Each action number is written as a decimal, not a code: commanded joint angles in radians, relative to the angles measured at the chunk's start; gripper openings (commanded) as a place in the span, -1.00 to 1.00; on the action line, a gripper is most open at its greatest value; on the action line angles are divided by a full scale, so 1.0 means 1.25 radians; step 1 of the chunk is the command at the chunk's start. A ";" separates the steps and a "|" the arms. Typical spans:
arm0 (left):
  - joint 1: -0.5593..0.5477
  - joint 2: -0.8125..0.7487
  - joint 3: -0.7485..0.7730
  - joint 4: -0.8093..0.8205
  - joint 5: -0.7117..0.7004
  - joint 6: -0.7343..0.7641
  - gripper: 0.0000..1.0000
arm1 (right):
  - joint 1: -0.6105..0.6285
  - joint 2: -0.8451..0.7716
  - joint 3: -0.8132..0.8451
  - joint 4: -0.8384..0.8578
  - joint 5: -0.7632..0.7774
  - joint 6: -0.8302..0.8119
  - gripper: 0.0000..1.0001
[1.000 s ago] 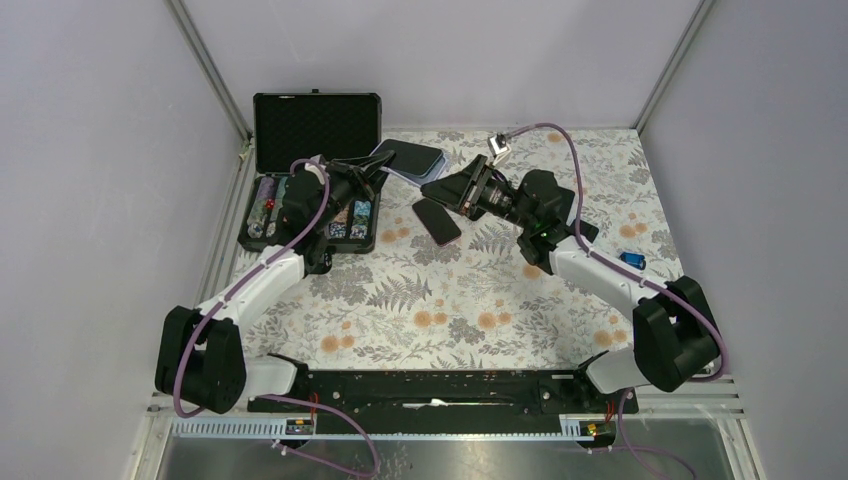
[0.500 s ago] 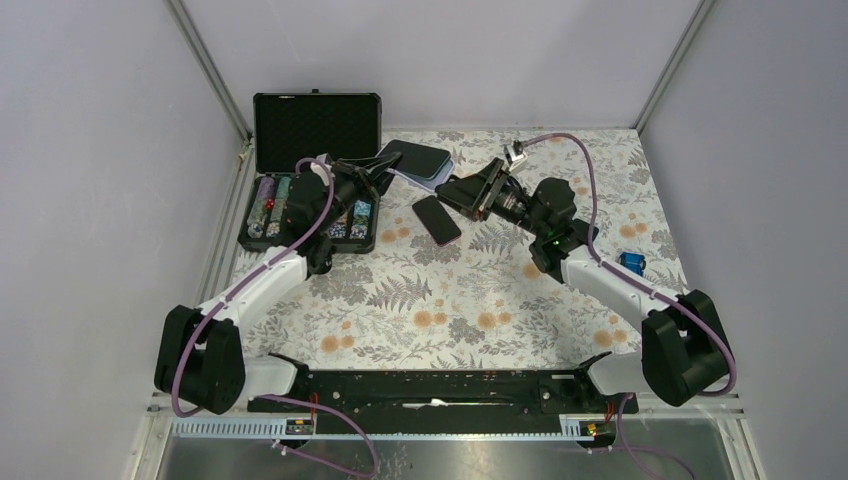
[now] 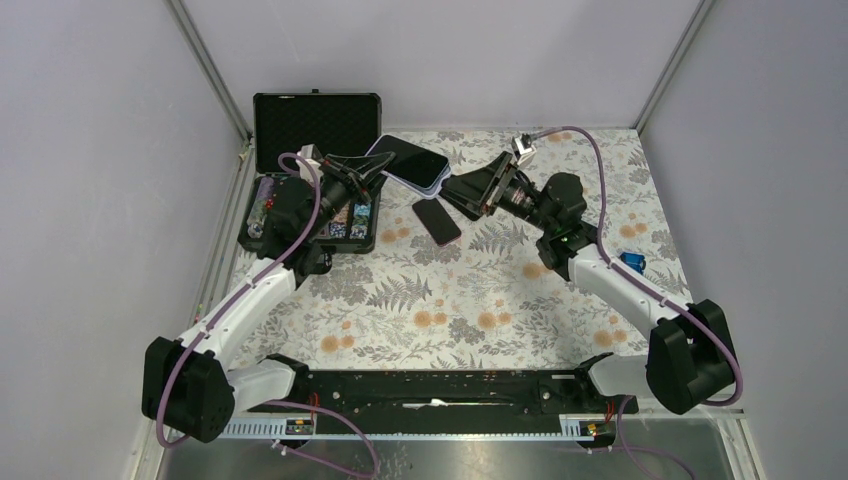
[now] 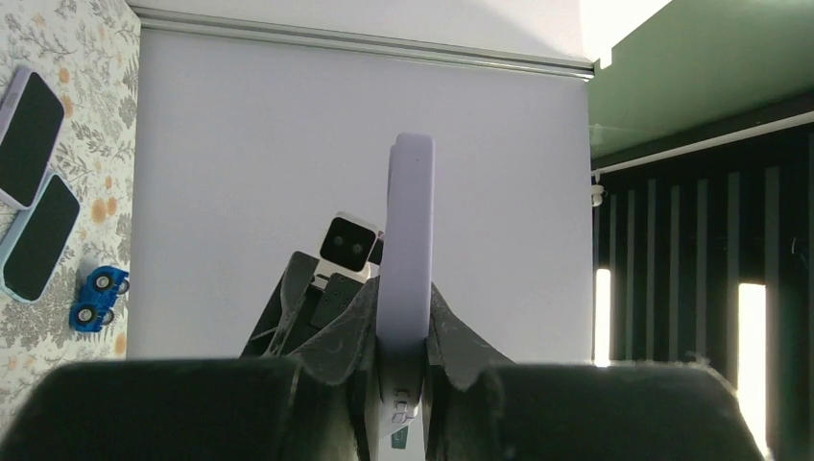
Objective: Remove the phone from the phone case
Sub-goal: Remove the phone case from the phone.
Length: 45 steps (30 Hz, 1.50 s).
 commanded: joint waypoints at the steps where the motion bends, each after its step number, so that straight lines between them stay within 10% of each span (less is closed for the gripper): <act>1: -0.031 -0.045 0.036 0.140 0.065 -0.010 -1.00 | 0.010 0.025 0.032 -0.067 0.029 -0.031 0.06; 25: -0.037 -0.035 0.025 0.166 0.049 0.060 -0.95 | 0.097 0.075 0.094 0.054 0.040 0.098 -0.71; 28: -0.037 -0.045 0.024 0.144 0.047 0.086 -0.75 | 0.097 0.069 0.085 0.061 0.043 0.100 -0.93; 35: -0.032 -0.108 0.075 -0.146 0.017 0.299 0.60 | 0.096 0.025 0.081 0.020 0.070 0.087 -1.00; 45: -0.025 -0.145 0.259 -0.685 -0.258 0.796 0.86 | 0.096 -0.048 0.085 -0.180 0.121 -0.008 -1.00</act>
